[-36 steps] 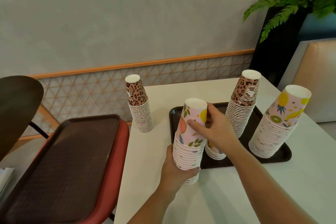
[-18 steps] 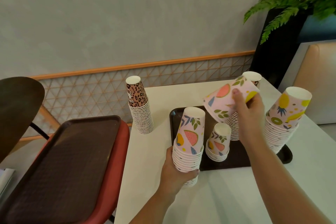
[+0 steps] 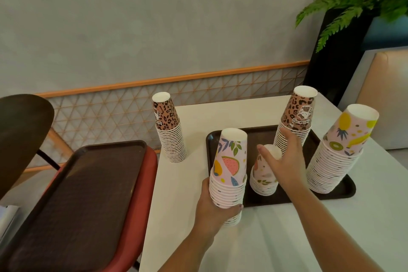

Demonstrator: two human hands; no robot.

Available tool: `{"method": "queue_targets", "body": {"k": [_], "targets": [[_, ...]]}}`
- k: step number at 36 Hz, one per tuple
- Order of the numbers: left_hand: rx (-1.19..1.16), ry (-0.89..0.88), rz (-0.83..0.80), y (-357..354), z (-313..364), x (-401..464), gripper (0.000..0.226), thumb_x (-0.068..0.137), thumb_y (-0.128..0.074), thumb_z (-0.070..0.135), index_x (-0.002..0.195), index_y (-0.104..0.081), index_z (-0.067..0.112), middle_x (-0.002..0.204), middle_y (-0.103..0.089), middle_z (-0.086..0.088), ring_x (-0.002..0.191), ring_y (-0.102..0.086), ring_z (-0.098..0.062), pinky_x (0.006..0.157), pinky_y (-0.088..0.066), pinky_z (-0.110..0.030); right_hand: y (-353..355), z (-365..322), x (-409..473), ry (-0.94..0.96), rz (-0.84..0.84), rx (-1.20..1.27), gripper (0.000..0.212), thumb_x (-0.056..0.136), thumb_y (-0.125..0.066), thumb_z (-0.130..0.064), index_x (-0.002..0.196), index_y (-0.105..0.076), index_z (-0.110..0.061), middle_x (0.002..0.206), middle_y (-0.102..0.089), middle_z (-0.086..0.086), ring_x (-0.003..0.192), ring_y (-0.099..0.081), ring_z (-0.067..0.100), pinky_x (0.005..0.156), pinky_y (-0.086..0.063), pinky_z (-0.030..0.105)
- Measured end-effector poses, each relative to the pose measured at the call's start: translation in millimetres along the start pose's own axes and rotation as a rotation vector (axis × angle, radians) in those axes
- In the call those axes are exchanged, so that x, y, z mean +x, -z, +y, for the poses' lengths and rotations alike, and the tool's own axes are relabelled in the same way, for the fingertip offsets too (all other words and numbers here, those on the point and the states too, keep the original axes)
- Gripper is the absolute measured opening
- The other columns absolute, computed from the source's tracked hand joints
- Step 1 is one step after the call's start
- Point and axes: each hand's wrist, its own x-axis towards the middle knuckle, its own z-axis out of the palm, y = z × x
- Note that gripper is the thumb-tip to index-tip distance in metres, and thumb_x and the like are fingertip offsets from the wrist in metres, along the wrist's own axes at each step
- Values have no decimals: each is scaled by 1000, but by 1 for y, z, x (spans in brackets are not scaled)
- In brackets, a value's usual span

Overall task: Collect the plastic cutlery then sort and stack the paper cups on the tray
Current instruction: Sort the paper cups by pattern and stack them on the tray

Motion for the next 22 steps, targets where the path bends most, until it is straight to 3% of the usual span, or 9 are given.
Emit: {"method": "queue_targets", "body": {"k": [3, 6, 9, 12, 22], "targets": [[-8, -6, -1, -1, -1, 0, 75, 54, -89, 10, 108, -45, 39, 107, -62, 19, 95, -60, 6, 71, -49, -12, 0, -18, -5, 134, -66, 96, 70, 78, -63, -43, 137, -35, -19, 140, -41, -2, 127, -40, 12, 99, -32, 24], [-28, -19, -8, -2, -1, 0, 77, 53, -89, 8, 111, -47, 36, 110, -64, 16, 95, -60, 7, 76, -51, -15, -4, -33, -9, 161, -352, 235, 76, 71, -58, -52, 138, -34, -24, 132, -48, -10, 117, -49, 1, 93, -42, 14], [-52, -24, -19, -4, 0, 0, 79, 49, -88, 13, 112, -47, 36, 110, -64, 14, 97, -61, 3, 78, -51, -19, -10, -42, -14, 116, -540, 253, 60, 69, -69, -46, 120, -38, -46, 115, -59, -18, 101, -59, -5, 80, -53, 16], [-68, -29, -22, -3, 1, 0, 82, 47, -87, 15, 115, -46, 35, 109, -64, 14, 98, -62, 1, 78, -52, -19, -15, -42, -17, 127, -531, 224, 44, 73, -73, -37, 102, -42, -47, 98, -62, -25, 88, -60, -14, 68, -51, 9], [-58, -34, -32, -1, -1, -1, 87, 36, -85, 32, 115, -47, 29, 111, -65, 11, 98, -63, -2, 85, -53, -25, -8, -50, -9, 103, -345, 319, 30, 77, -71, -26, 97, -50, -33, 90, -63, -20, 77, -62, -13, 62, -49, 8]]}}
